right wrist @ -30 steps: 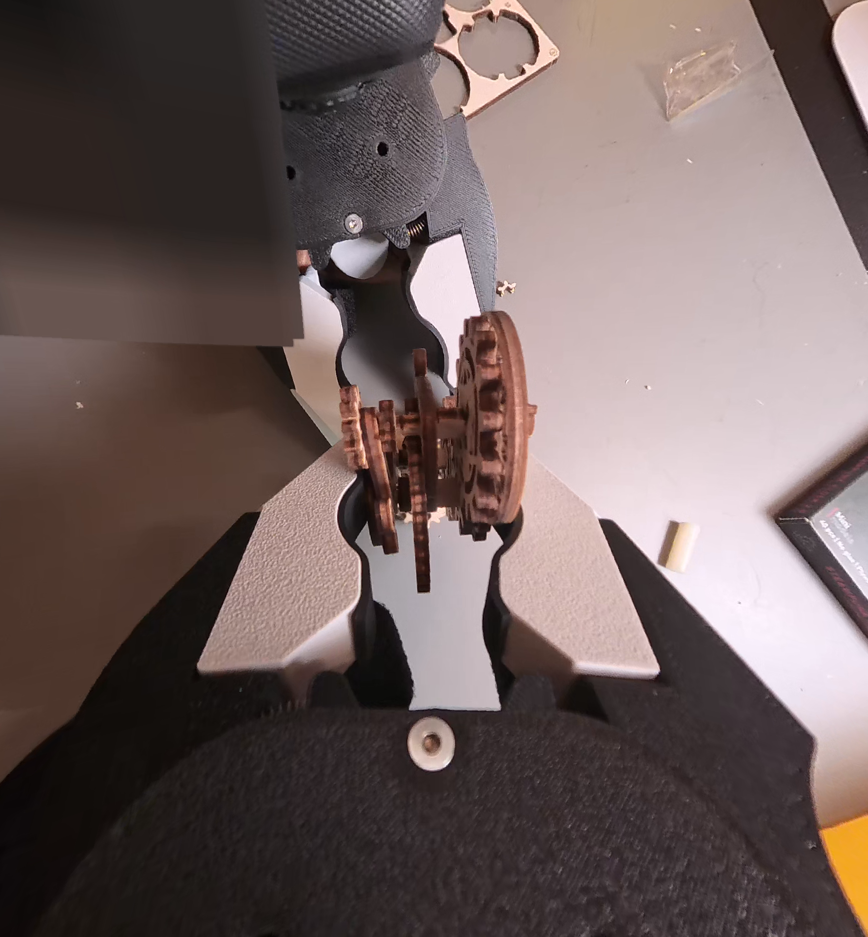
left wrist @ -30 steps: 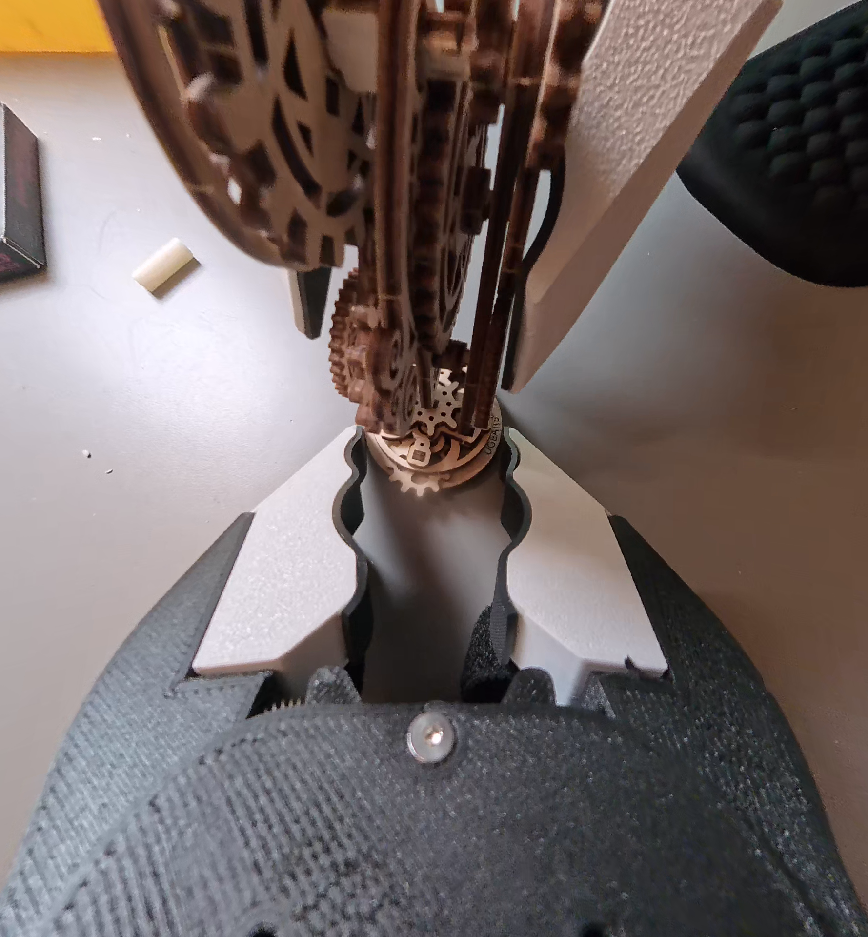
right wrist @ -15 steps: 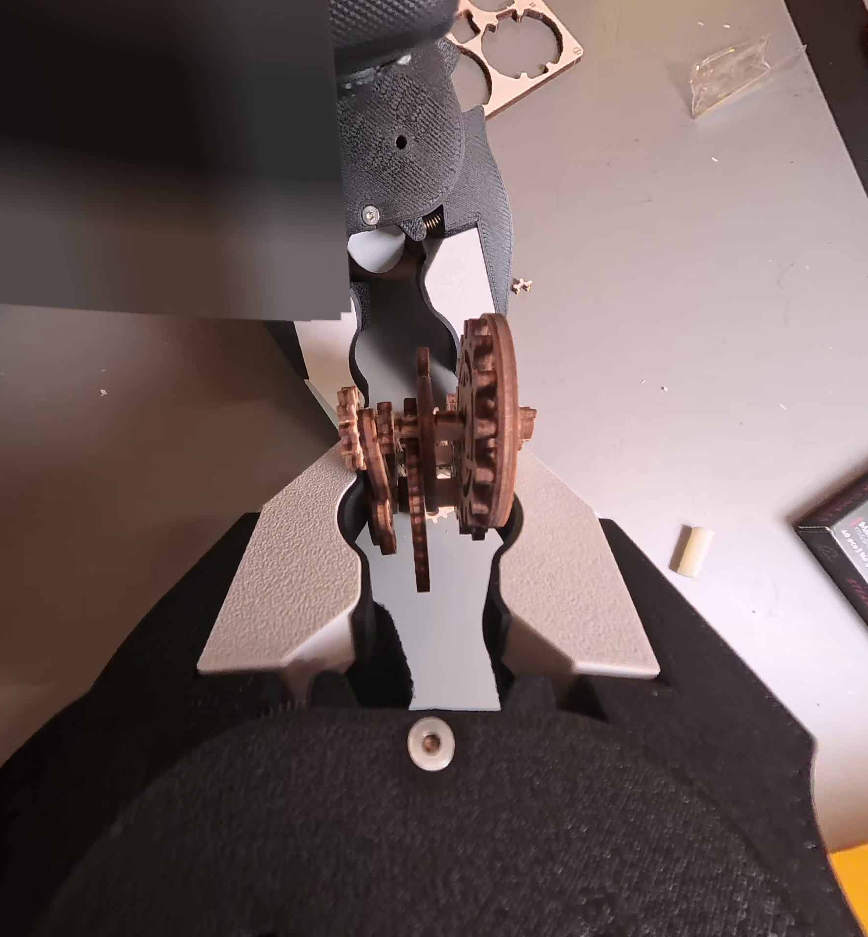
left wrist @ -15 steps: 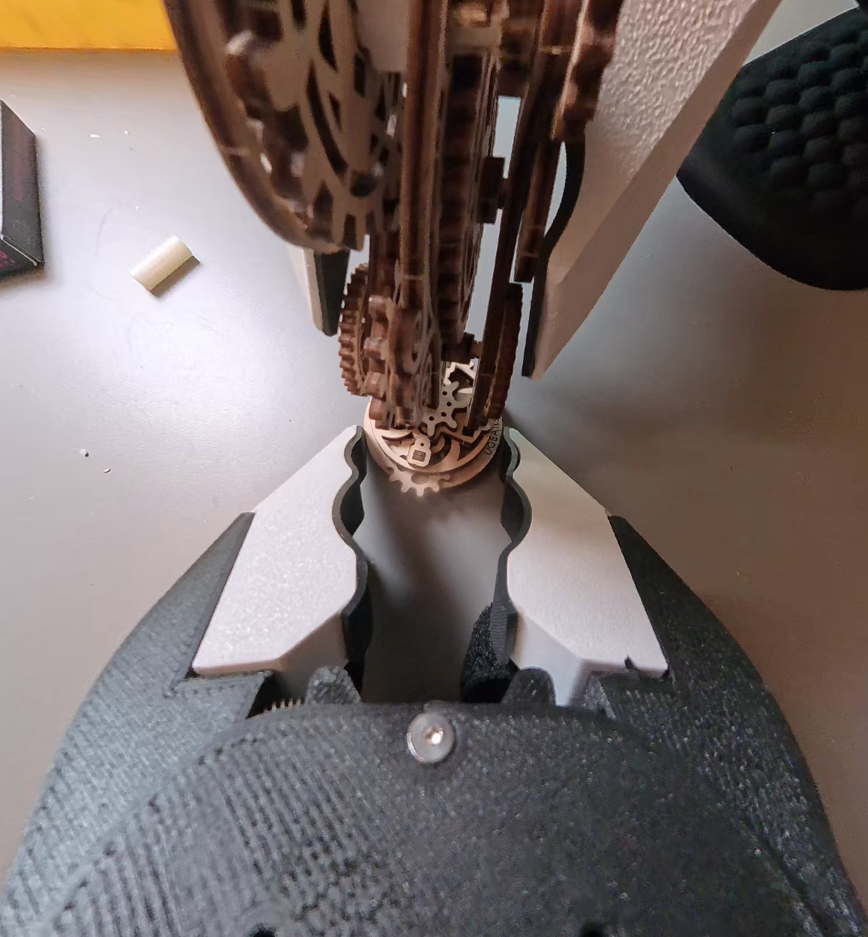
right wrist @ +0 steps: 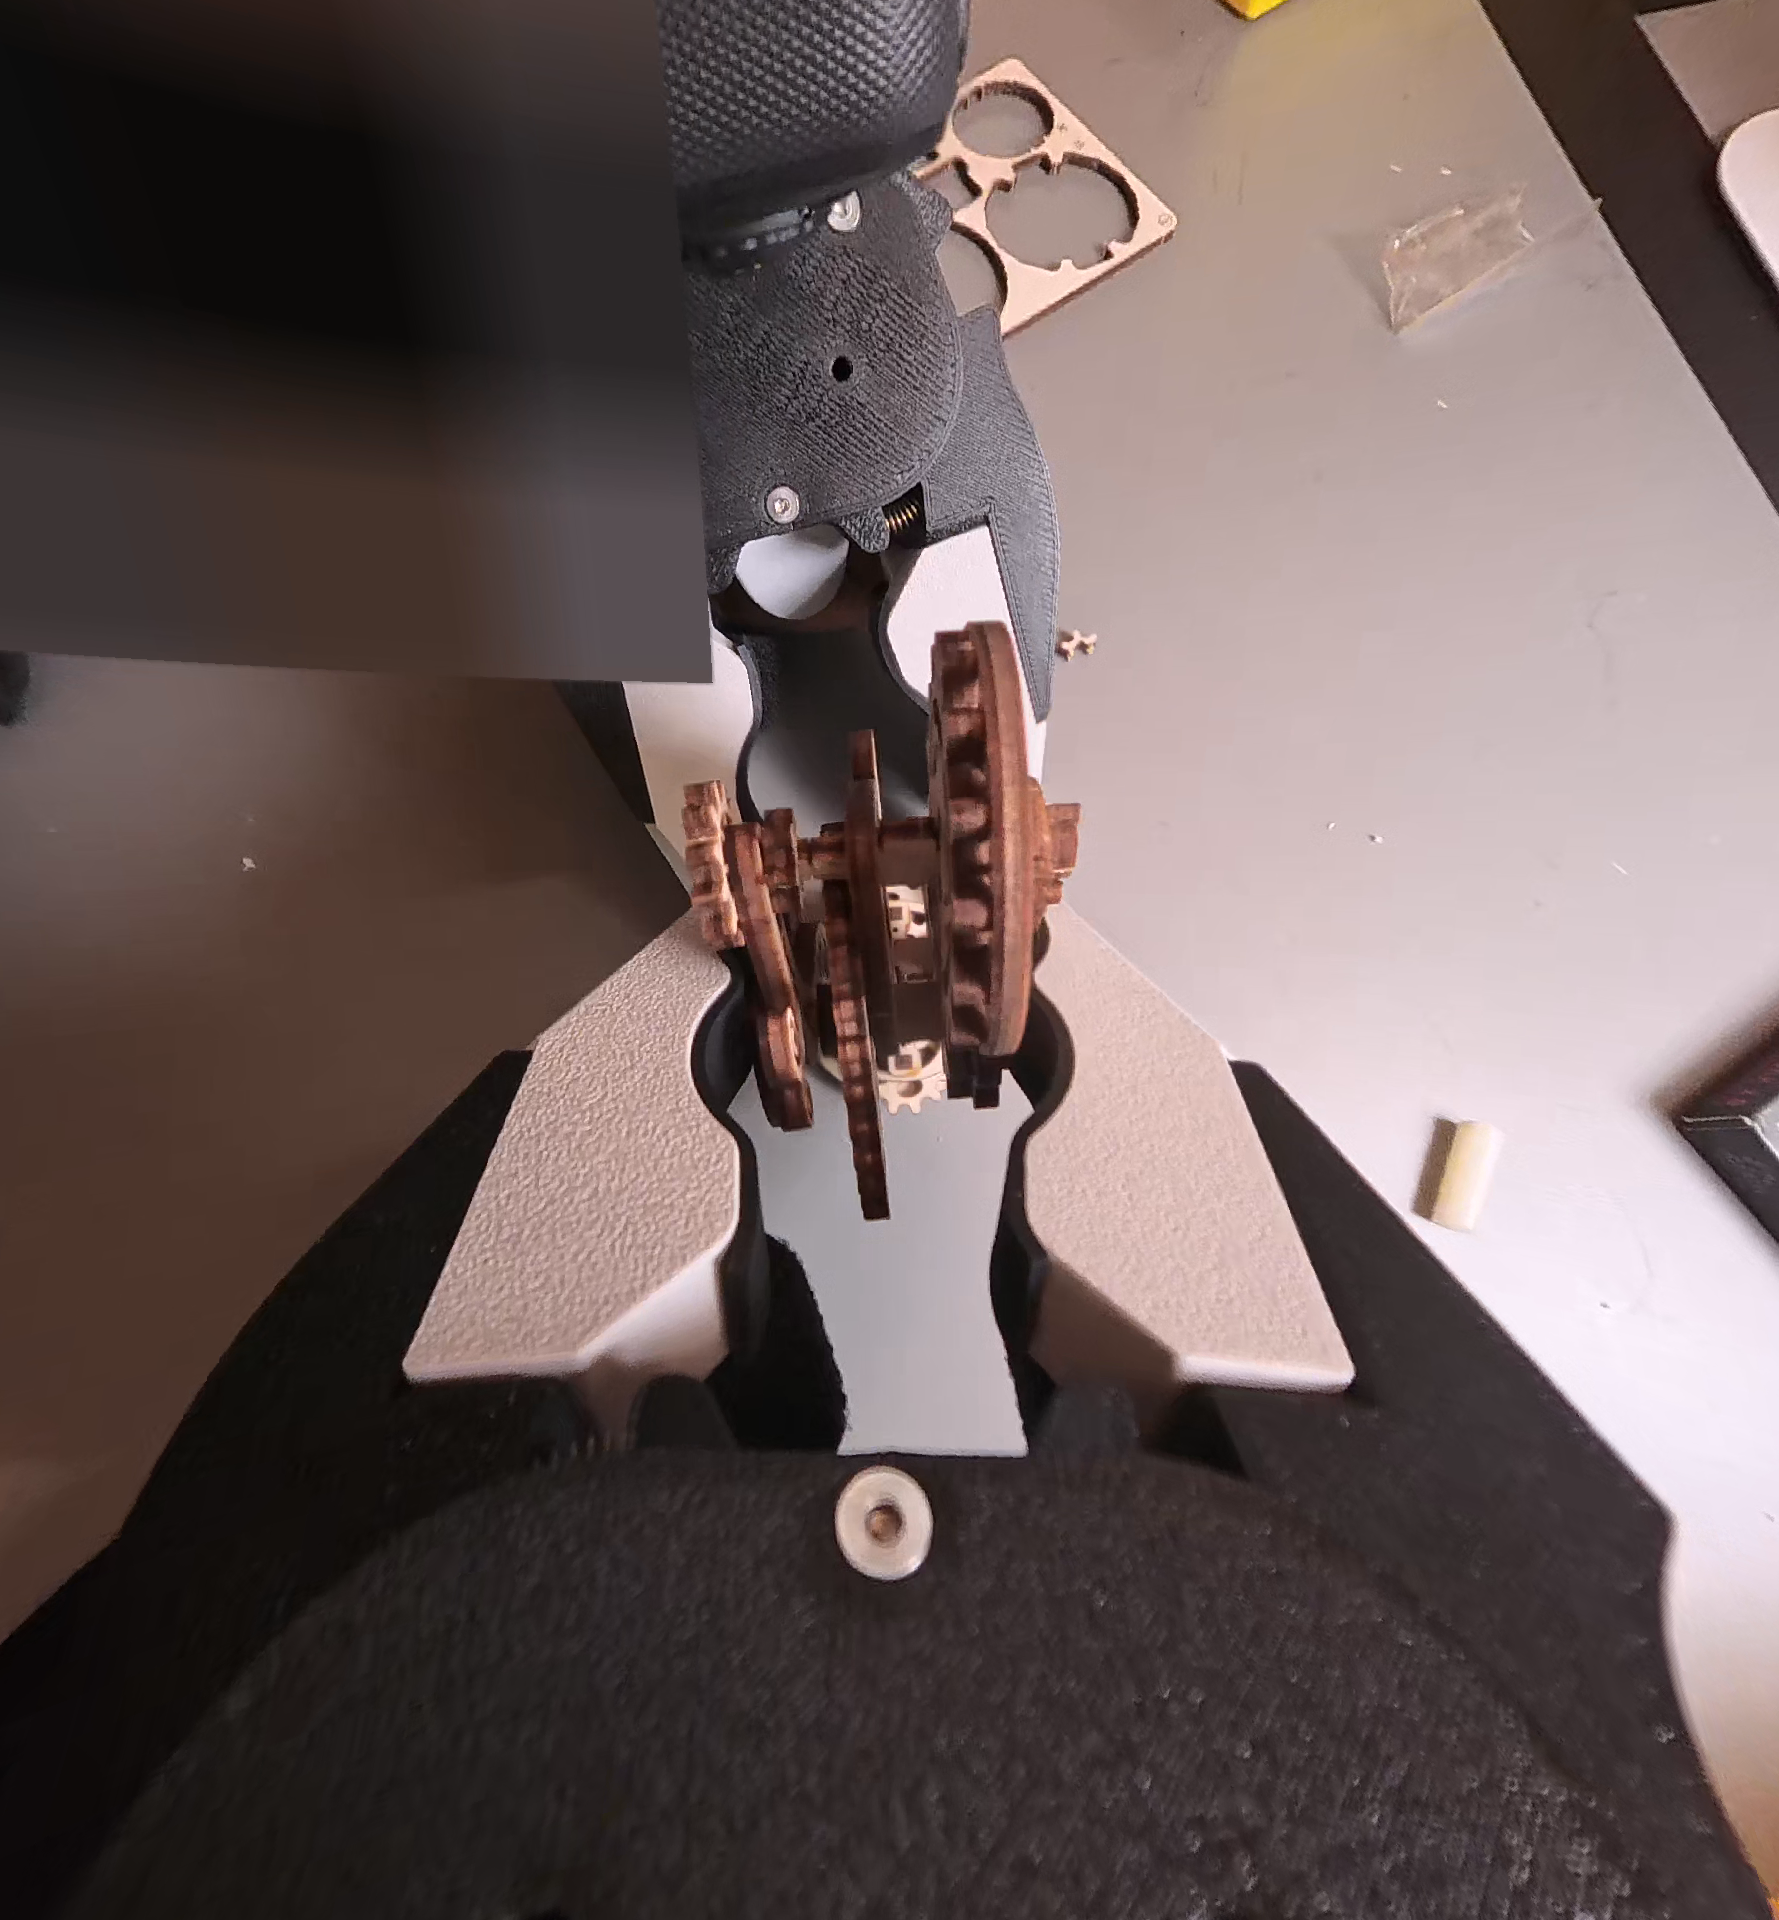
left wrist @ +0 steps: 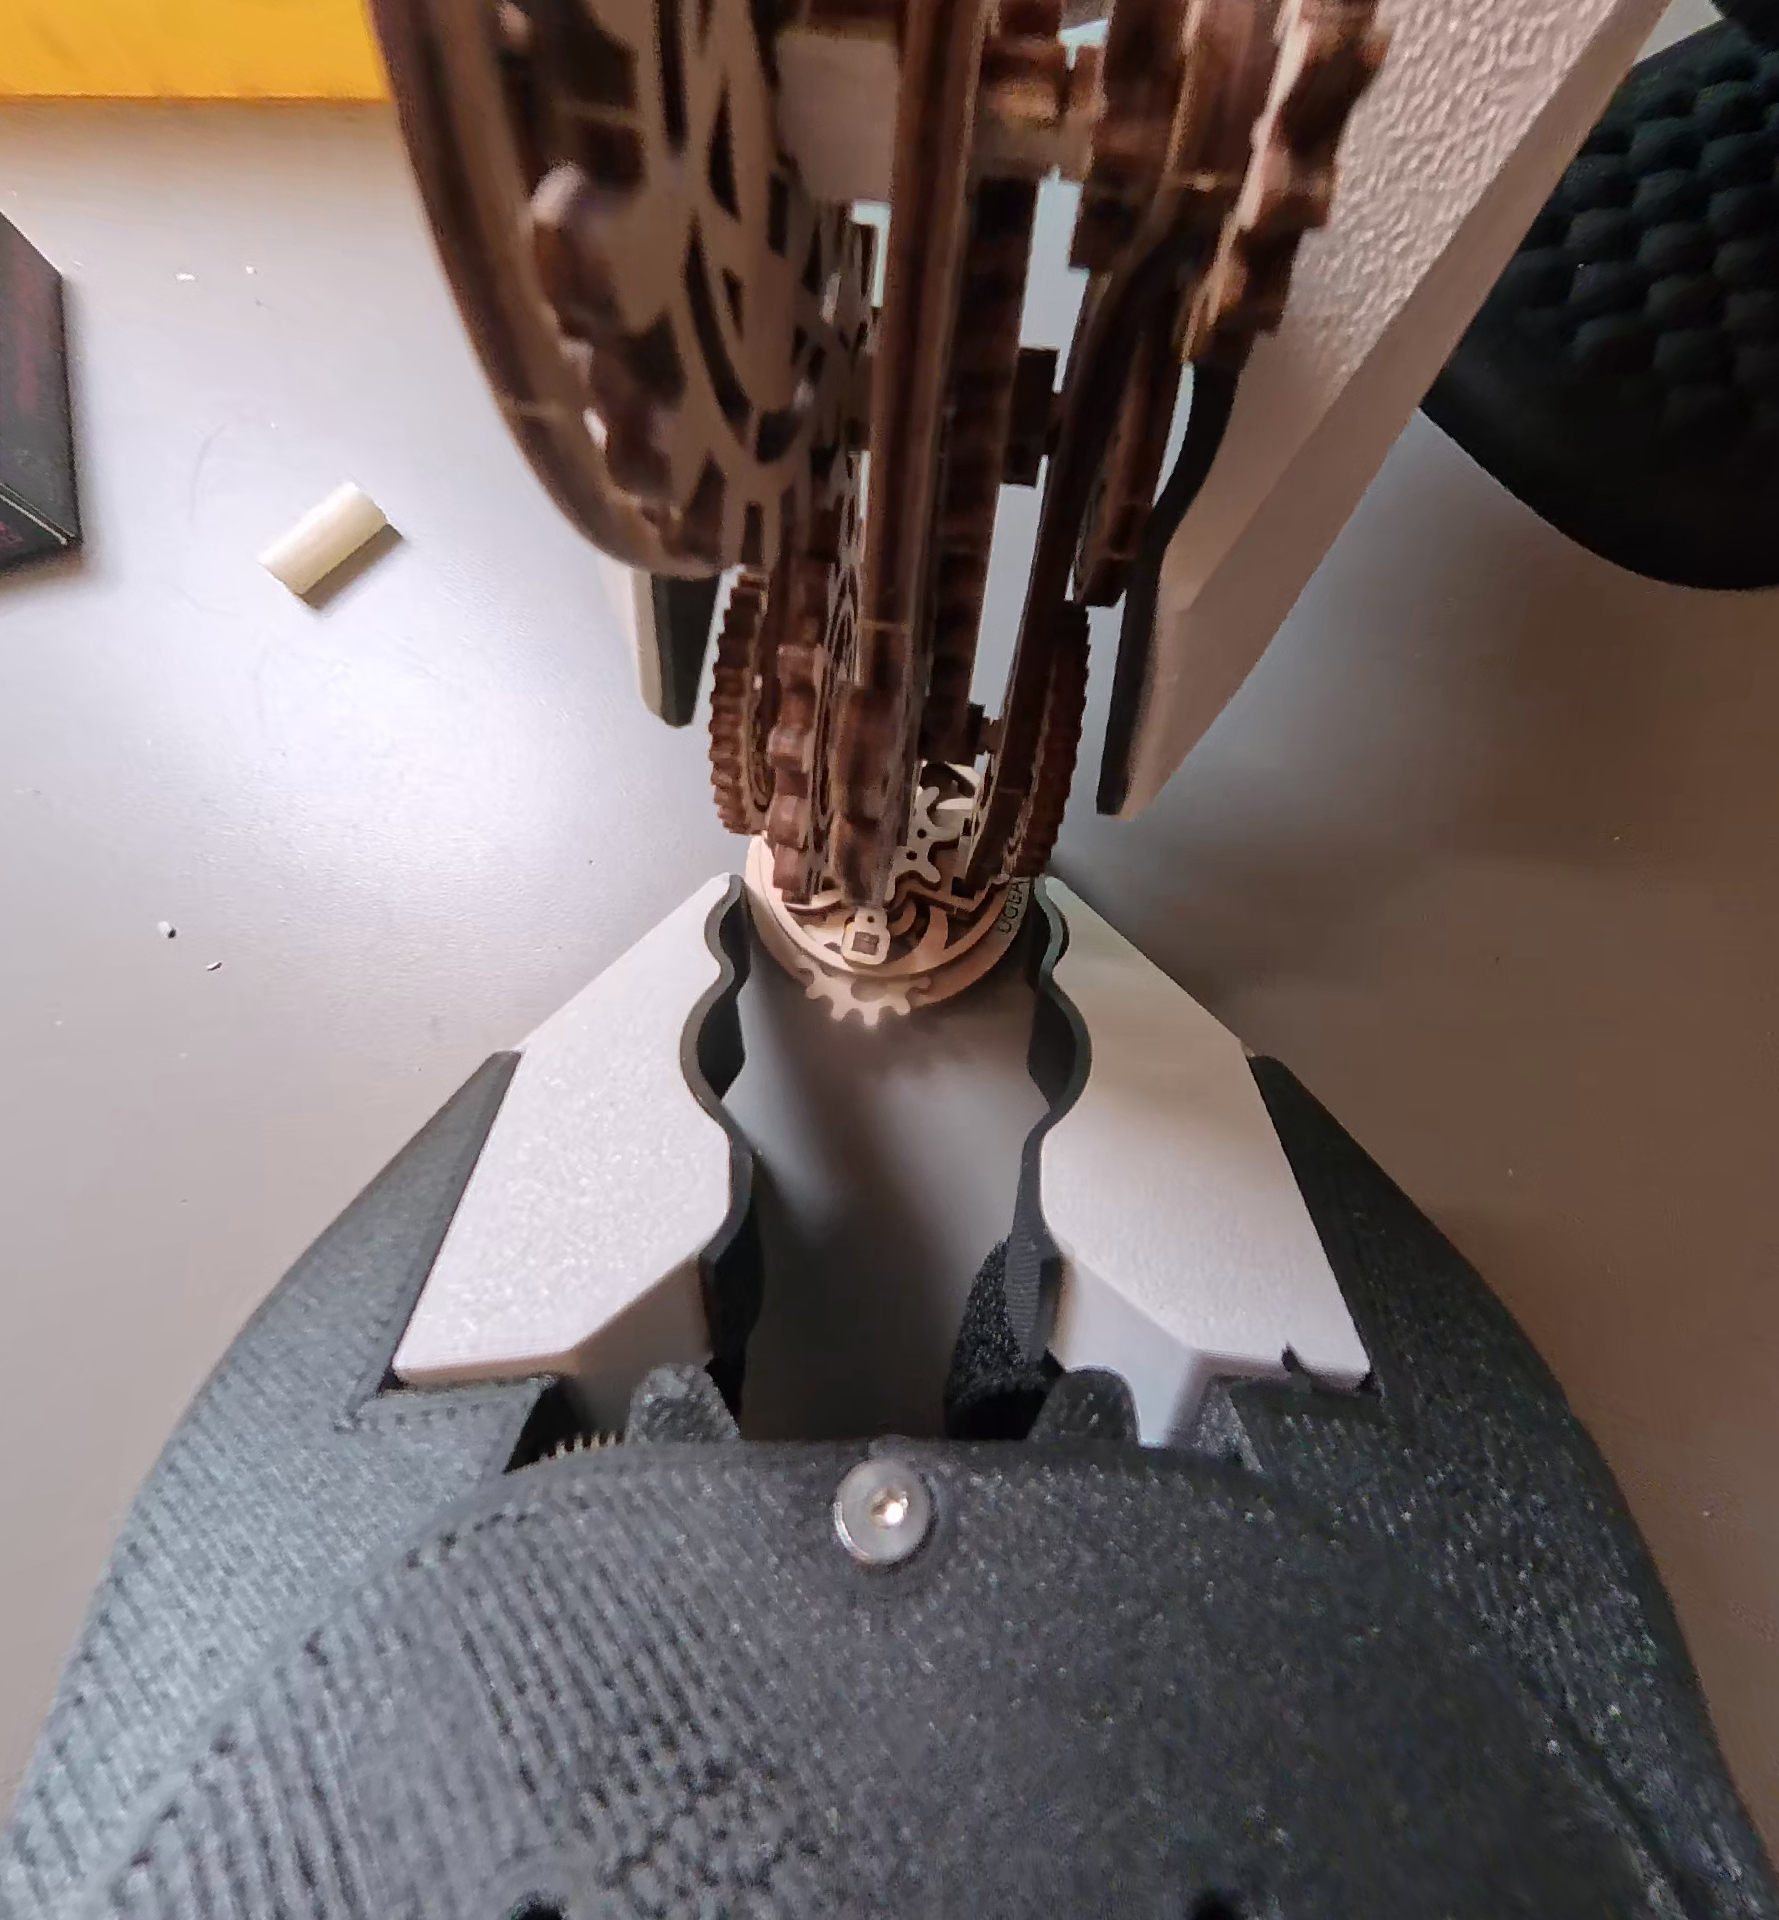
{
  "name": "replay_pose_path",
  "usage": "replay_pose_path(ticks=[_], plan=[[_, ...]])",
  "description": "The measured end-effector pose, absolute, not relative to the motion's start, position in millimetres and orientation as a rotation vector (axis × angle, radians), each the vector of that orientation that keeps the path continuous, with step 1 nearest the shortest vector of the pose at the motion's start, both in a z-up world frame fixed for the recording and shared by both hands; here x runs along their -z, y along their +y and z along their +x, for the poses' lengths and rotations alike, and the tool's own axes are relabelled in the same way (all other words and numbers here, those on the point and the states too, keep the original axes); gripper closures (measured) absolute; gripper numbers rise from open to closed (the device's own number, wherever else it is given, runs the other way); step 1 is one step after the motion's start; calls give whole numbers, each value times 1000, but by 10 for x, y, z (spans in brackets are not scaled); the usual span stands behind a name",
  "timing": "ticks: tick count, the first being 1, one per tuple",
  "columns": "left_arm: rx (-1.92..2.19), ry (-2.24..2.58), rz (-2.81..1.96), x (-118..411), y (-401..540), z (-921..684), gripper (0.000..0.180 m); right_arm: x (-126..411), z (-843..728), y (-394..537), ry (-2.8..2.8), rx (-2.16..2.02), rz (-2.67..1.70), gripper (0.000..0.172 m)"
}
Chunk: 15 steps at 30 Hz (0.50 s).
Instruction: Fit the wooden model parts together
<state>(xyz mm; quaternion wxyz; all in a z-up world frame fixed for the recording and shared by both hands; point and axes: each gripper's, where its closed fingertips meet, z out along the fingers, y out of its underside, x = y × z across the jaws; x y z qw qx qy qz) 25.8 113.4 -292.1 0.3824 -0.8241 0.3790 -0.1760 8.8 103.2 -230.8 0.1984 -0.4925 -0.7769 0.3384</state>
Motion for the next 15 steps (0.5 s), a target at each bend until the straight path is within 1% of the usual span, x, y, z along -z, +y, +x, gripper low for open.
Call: replay_pose_path(ticks=[15], plan=[[457,980,-2097,2921,1125,256,128,2315,98,1089,-2183,-976,-1340,126]])
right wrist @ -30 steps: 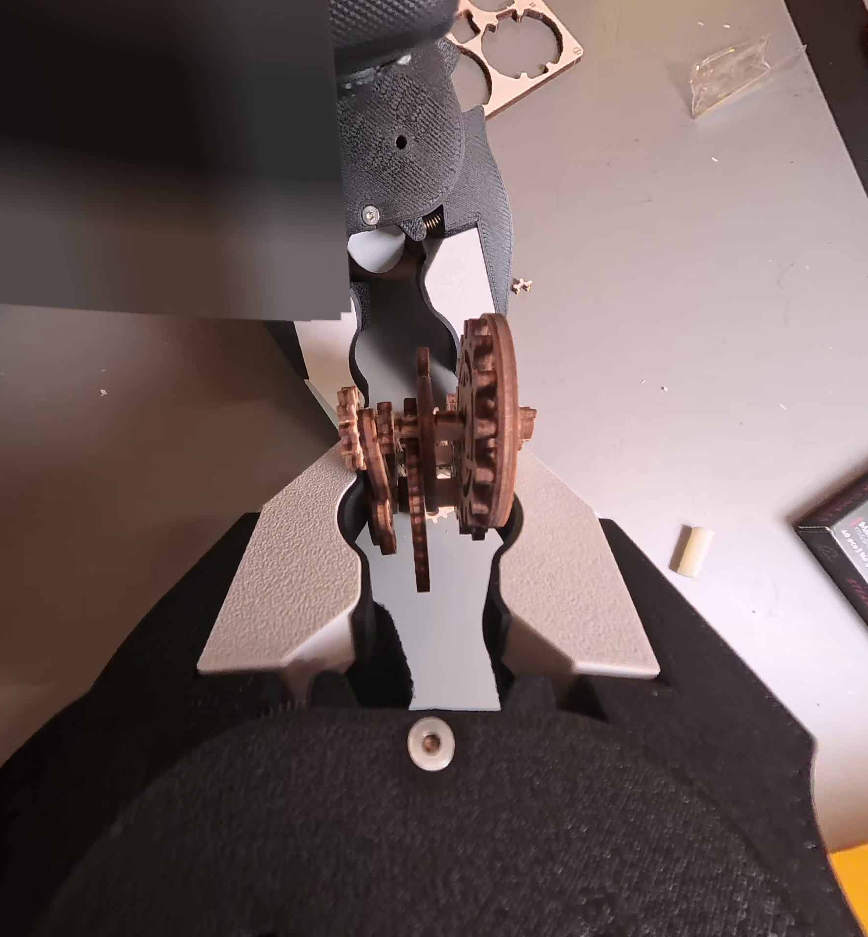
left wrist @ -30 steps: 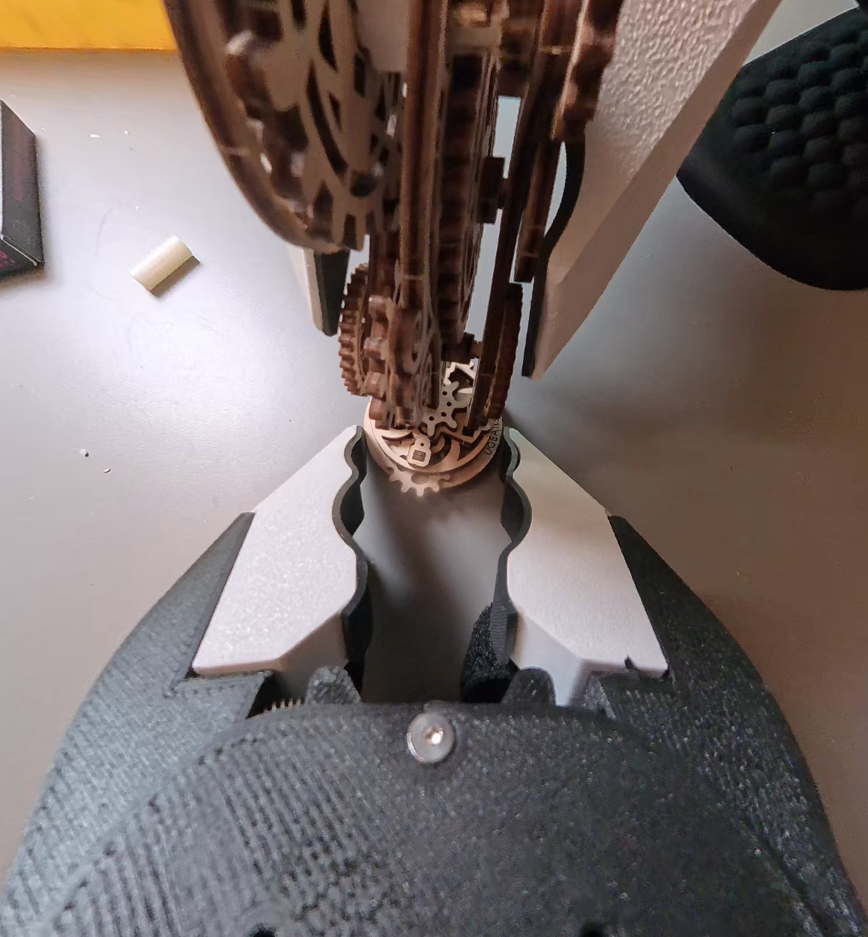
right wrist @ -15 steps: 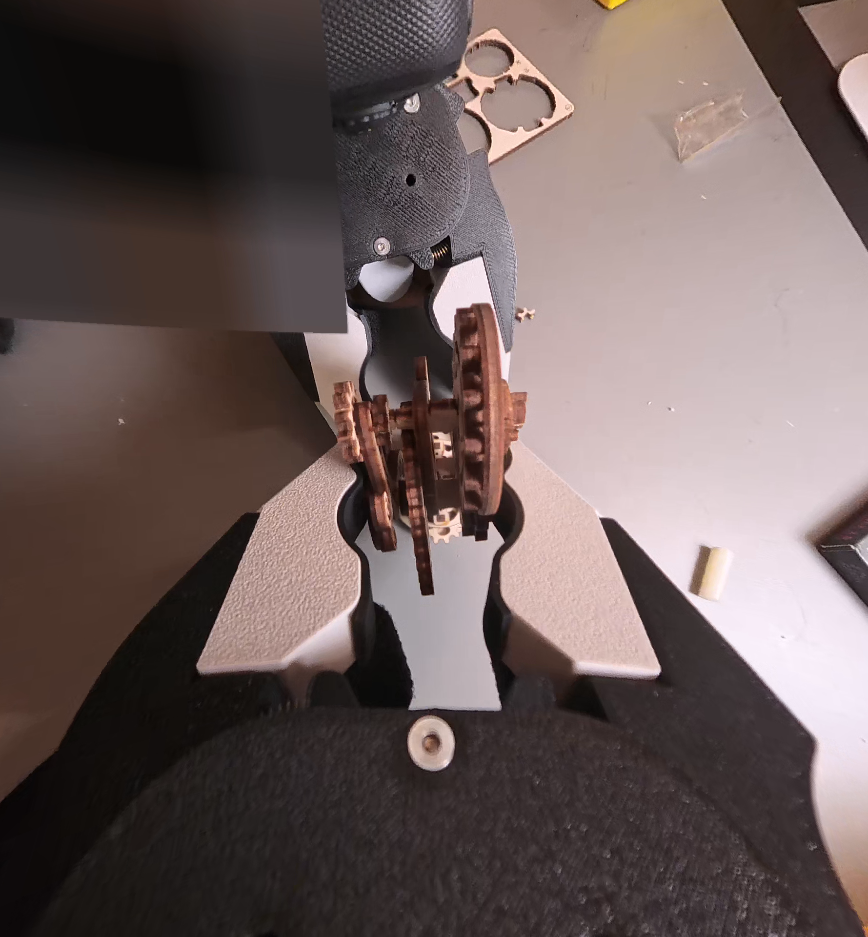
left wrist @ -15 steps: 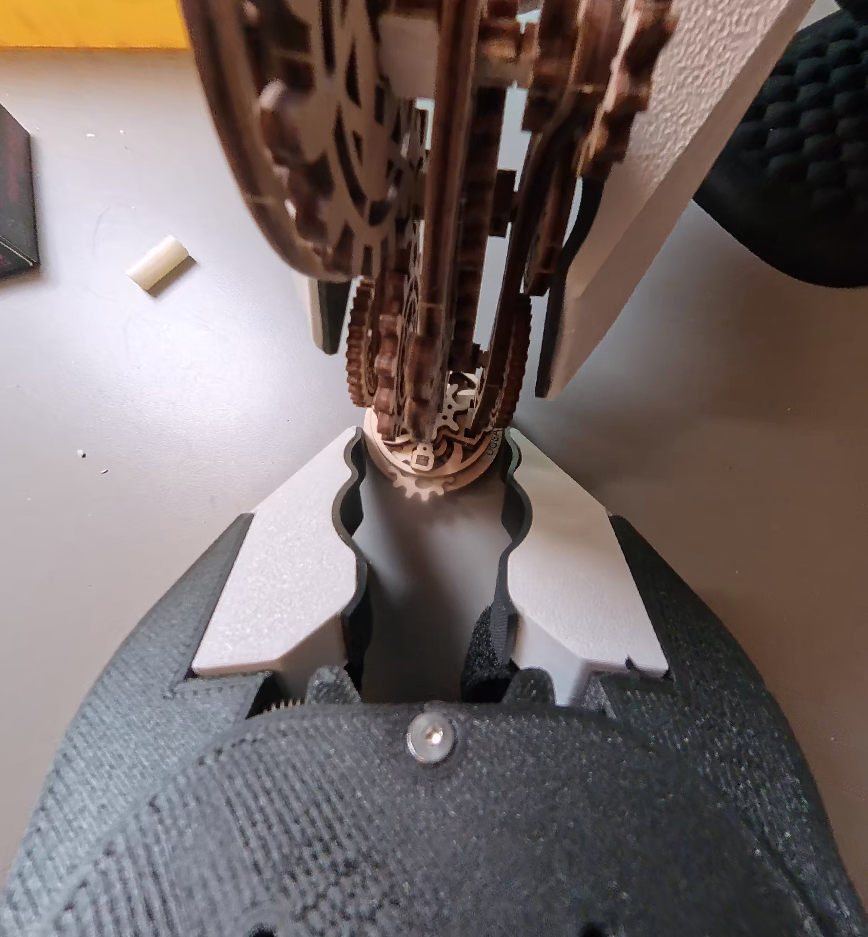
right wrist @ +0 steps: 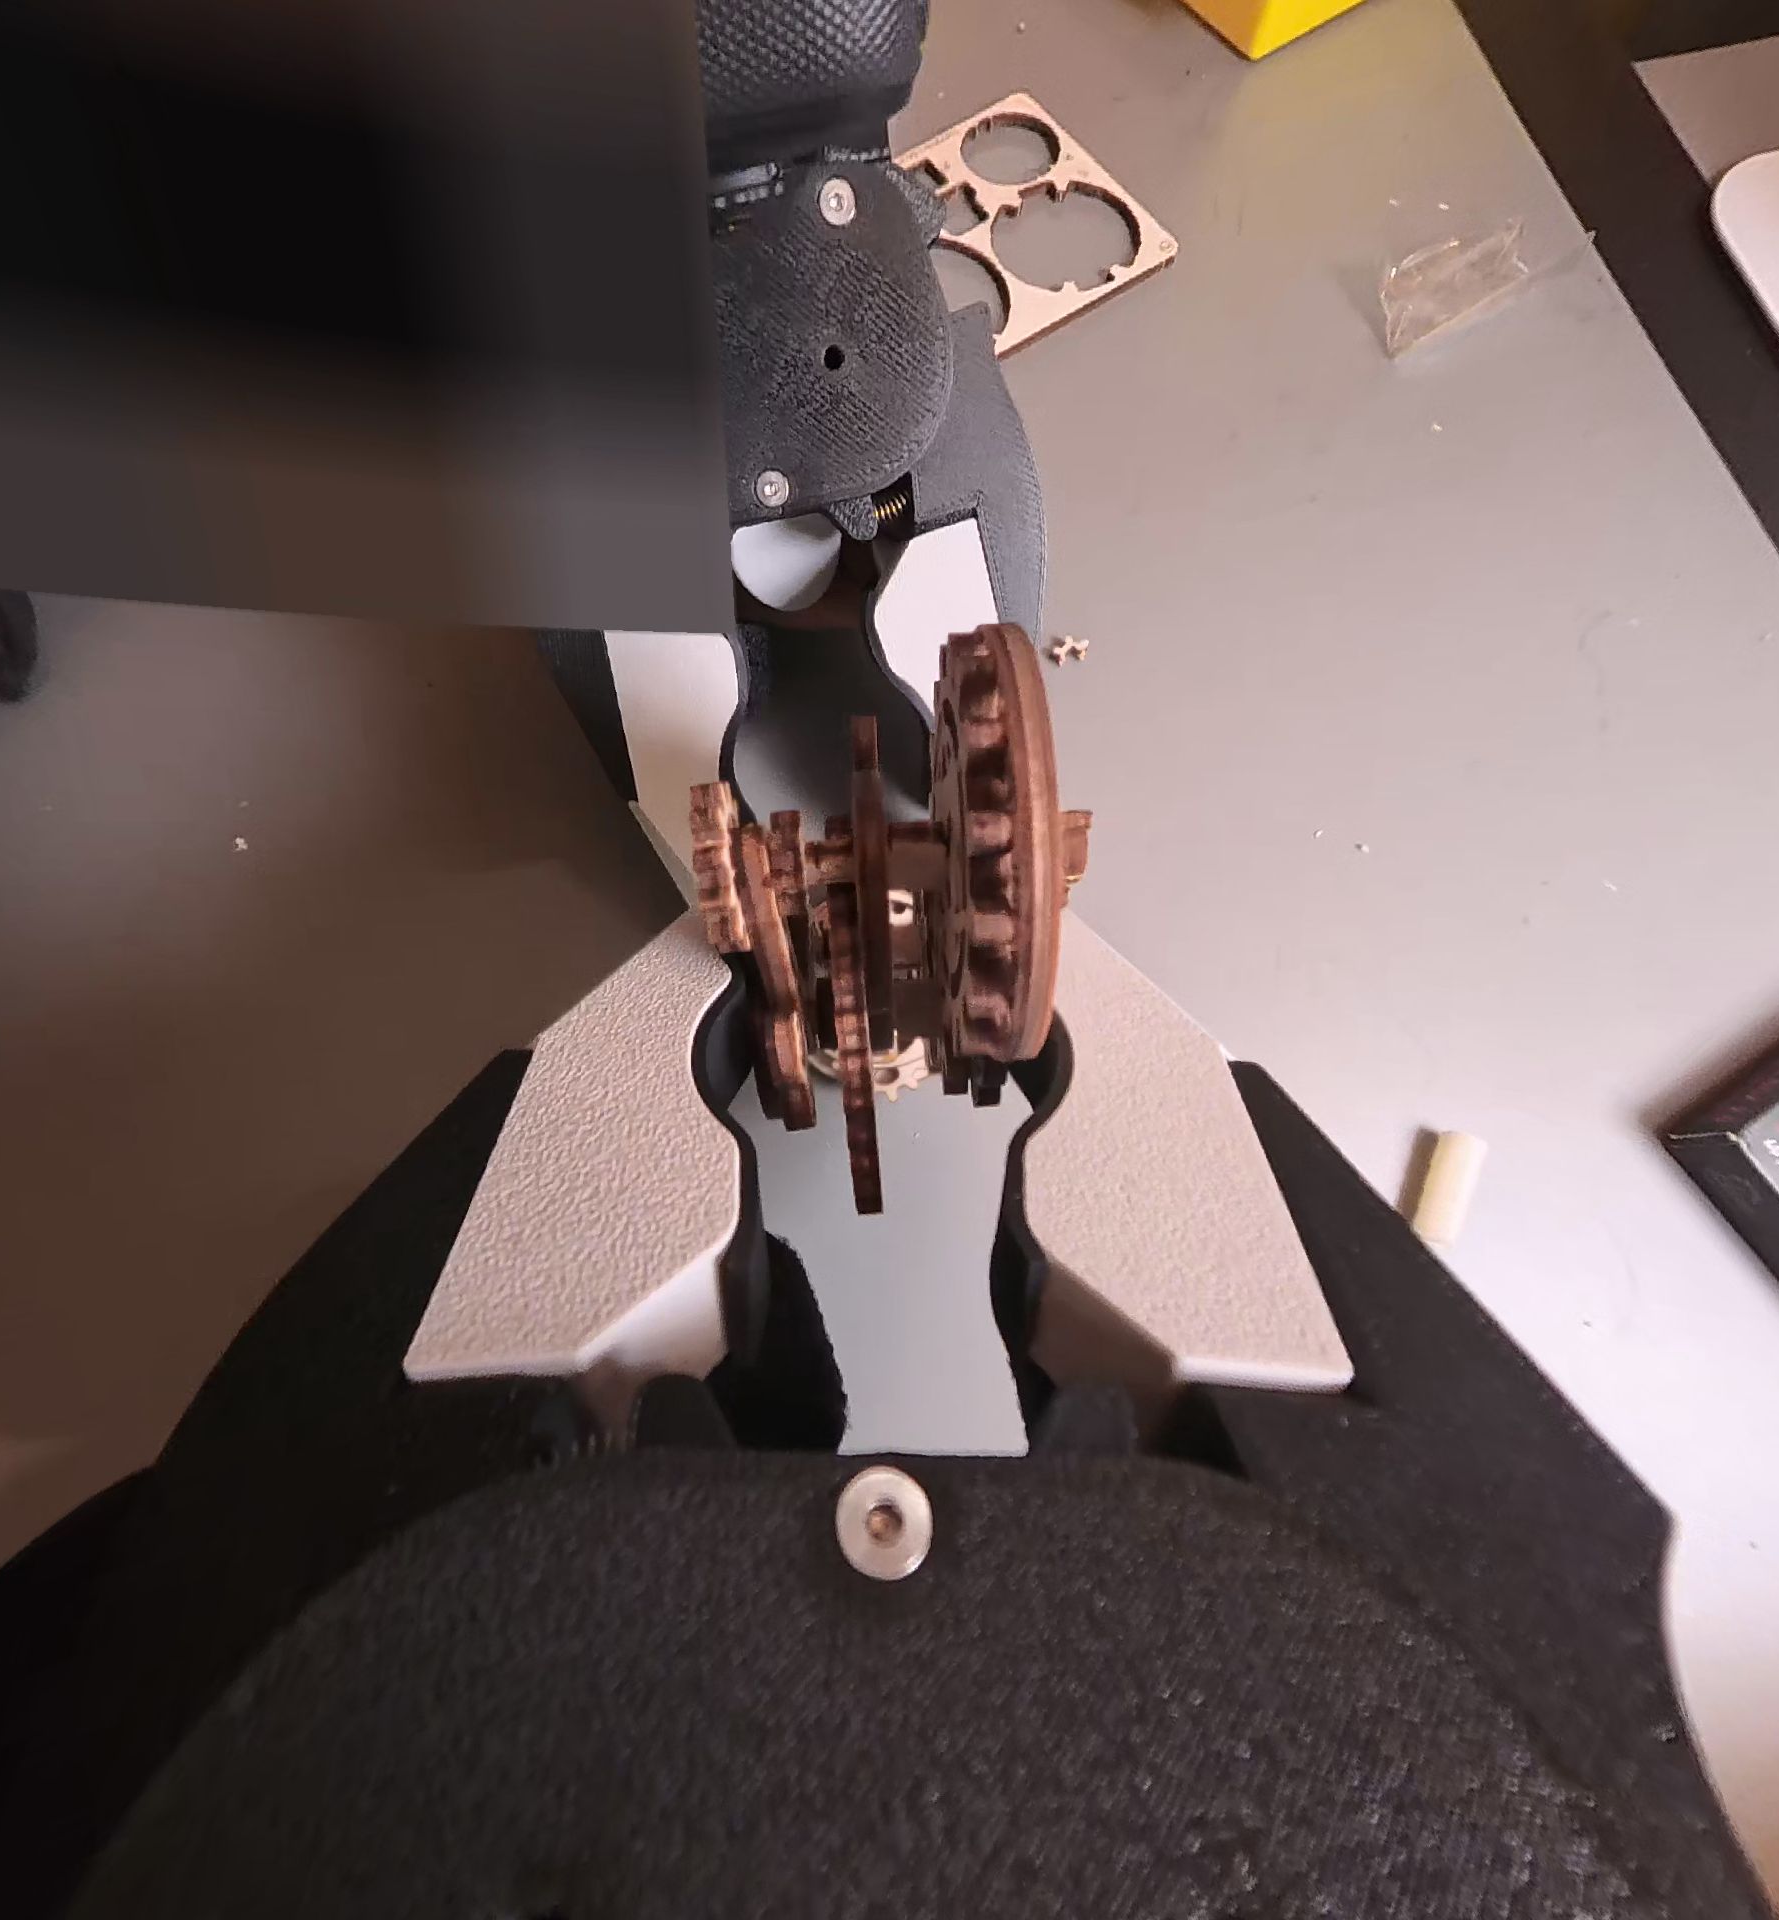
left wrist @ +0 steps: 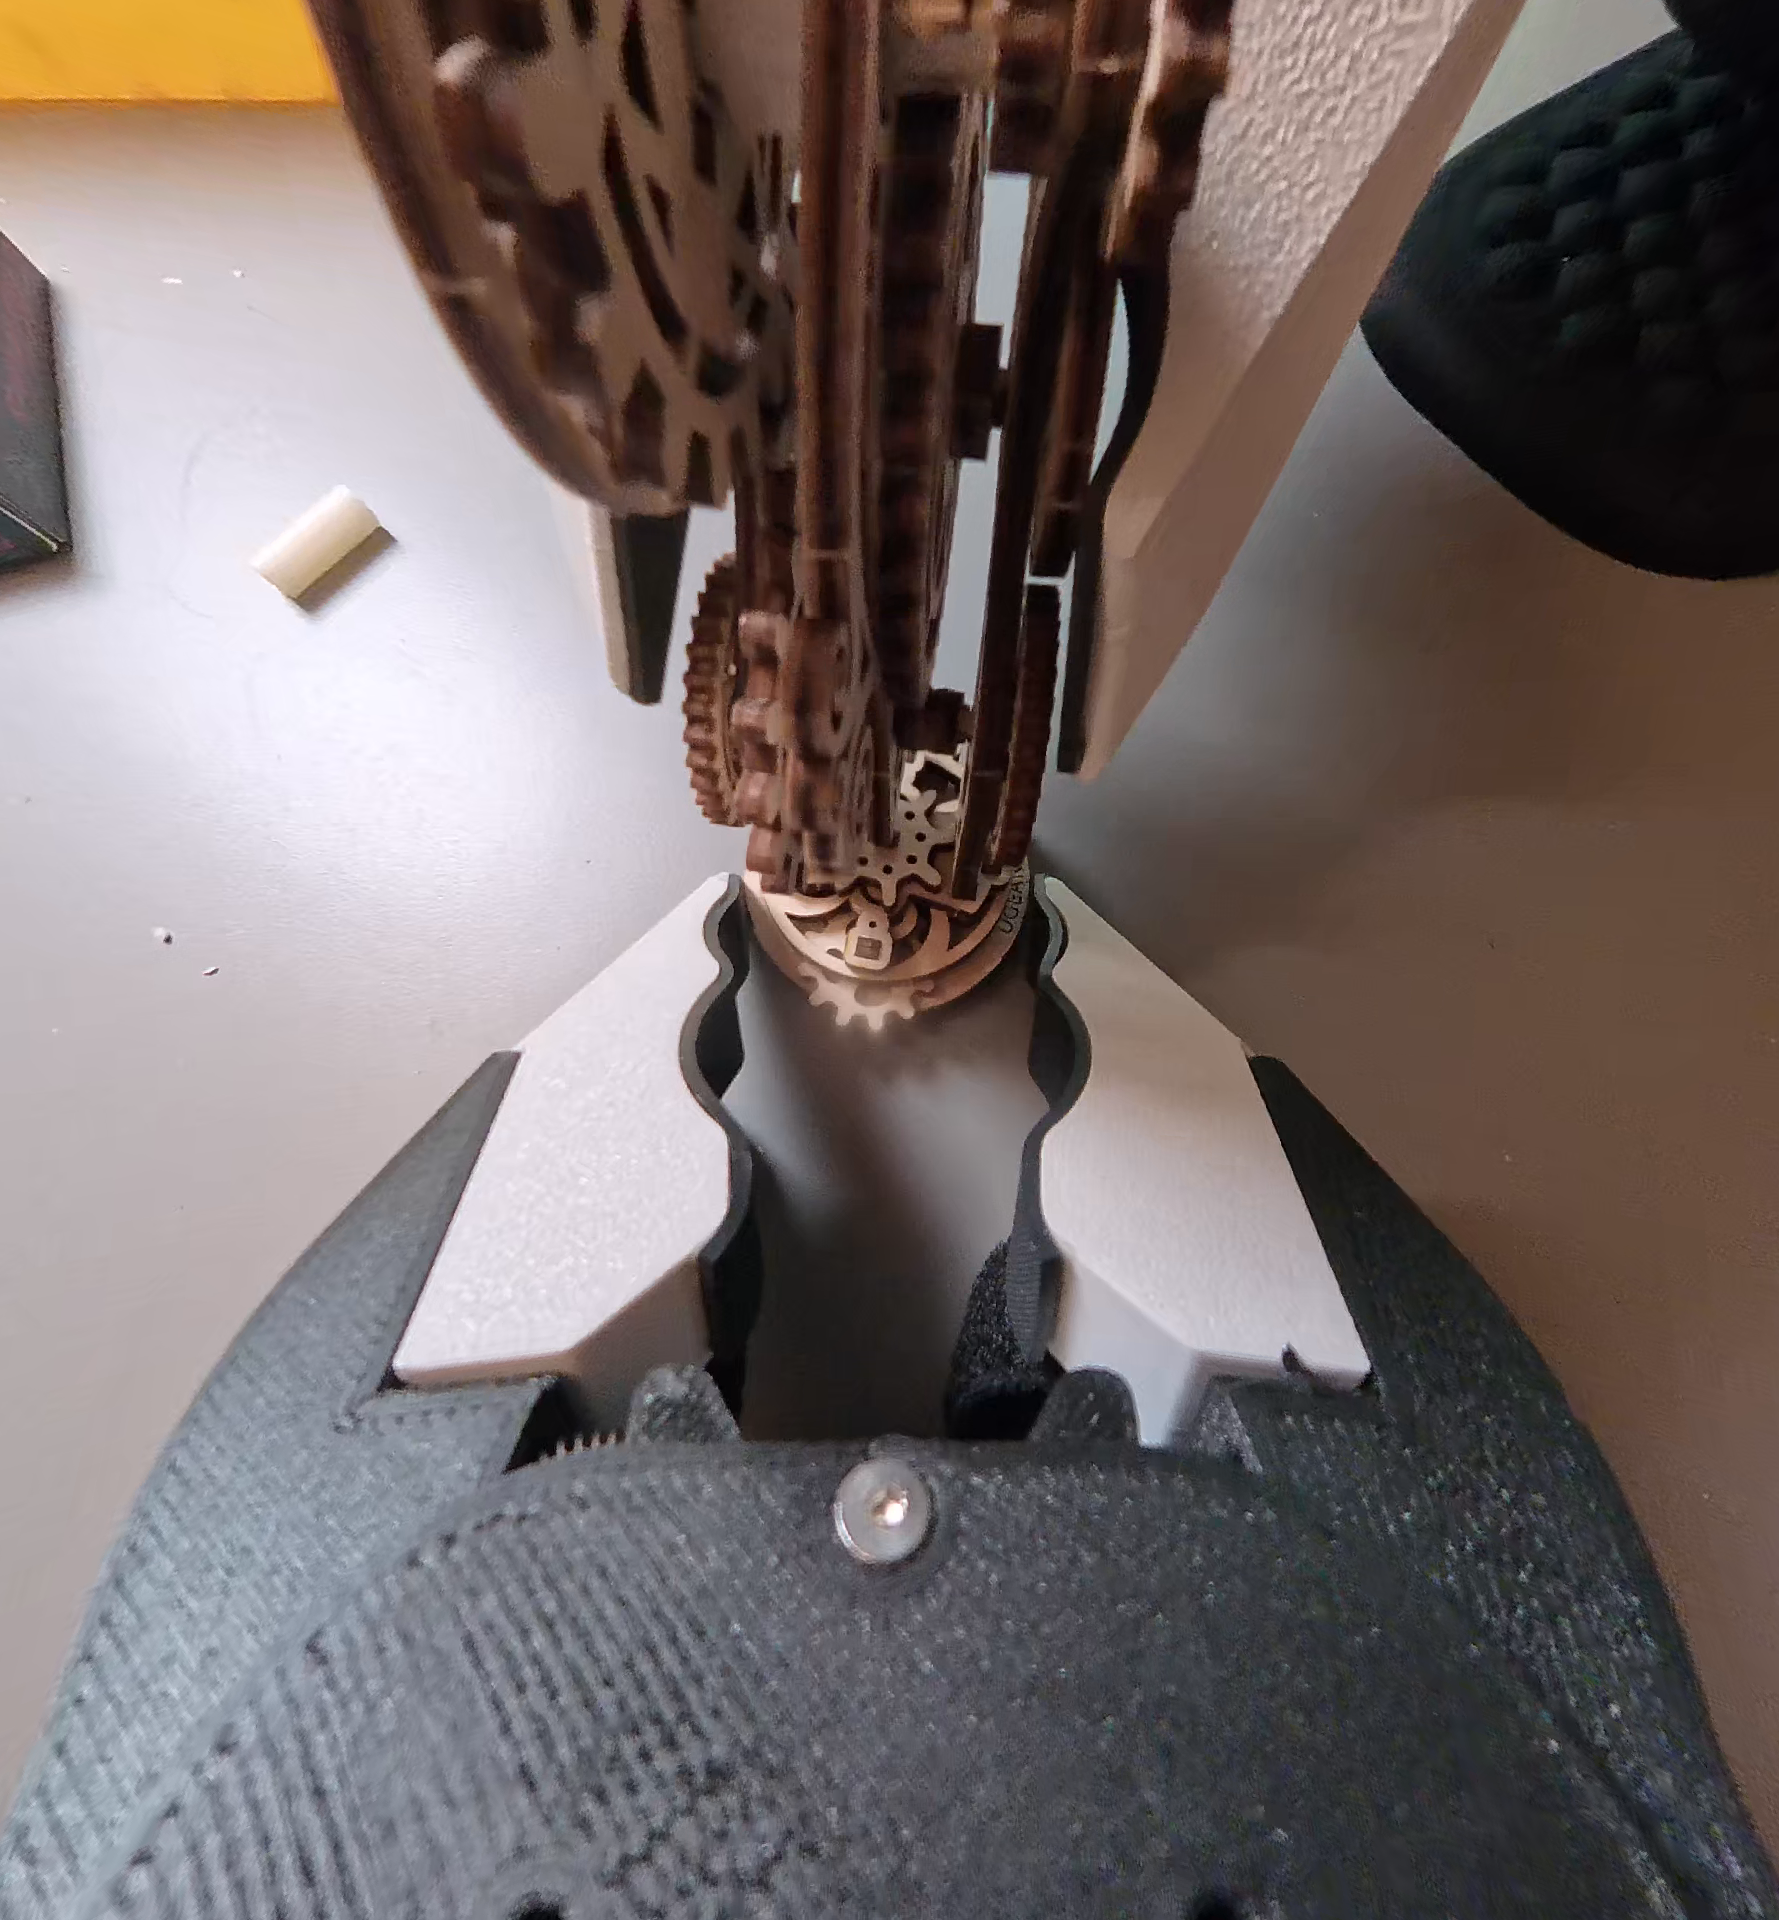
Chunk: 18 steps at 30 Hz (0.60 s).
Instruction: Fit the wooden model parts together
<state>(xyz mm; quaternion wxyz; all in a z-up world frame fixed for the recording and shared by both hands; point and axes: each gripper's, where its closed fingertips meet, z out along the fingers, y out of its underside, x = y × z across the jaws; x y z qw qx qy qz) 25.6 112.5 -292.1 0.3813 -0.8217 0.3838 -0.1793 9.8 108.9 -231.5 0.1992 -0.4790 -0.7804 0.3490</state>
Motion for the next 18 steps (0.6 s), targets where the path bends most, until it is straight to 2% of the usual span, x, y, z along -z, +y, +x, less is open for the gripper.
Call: replay_pose_path(ticks=[14,16,18], plan=[[486,978,-2096,2910,1114,258,128,2370,122,1083,-2363,-788,-1394,125],[552,991,-2081,2880,1066,254,123,2378,127,1087,-2375,-753,-1391,126],[606,1007,-2056,2836,1022,178,129,2380,137,1084,-2379,-743,-1382,126]])
